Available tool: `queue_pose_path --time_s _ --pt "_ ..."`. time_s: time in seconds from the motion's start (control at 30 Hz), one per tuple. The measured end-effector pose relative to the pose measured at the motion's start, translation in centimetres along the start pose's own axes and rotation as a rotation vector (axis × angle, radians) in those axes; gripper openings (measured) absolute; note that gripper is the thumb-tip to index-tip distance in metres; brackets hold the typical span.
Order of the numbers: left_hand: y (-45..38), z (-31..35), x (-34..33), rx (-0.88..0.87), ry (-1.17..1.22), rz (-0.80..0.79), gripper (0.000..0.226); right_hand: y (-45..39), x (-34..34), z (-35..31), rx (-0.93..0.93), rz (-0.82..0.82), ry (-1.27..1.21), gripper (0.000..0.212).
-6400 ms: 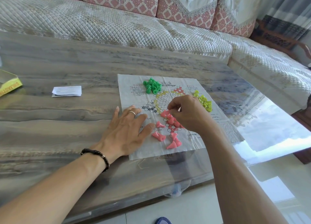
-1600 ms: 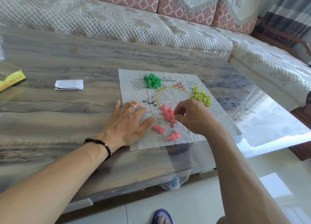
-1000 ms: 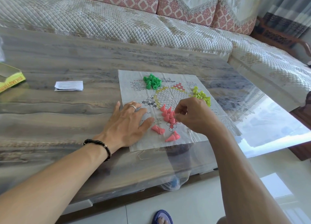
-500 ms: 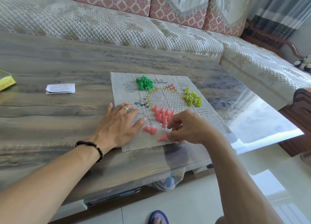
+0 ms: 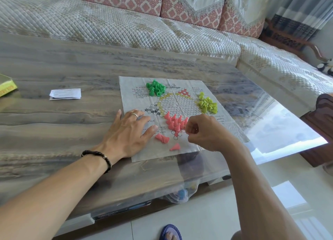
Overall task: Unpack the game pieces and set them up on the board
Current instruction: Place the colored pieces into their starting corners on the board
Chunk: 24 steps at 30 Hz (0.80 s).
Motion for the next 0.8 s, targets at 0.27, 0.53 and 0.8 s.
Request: queue_pose_path --time_s 0.27,0.53,0.8 --pt "0.1 0.2 0.2 0.008 -0.013 -0.006 0.065 0.0 0.7 1.5 -0.01 0.266 -0.046 0.01" --pt "0.1 0.2 0.2 0.009 0.005 -0.013 0.066 -0.6 -0.2 1.6 -0.004 0.239 -0.022 0.014" --pt "0.1 0.1 0.2 0.011 0.001 -0.013 0.071 -1.2 -0.6 1.5 0.001 0.225 0.039 0.012"
Point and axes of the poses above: each hand's wrist, its own y-axis away from the middle knuckle, its own x-axis out of the back of the hand, z = x × y, the point moved 3 cm from there along -y, towards the middle knuckle, and after that the axes turned 11 degrees about x, right-handed, at the moved point
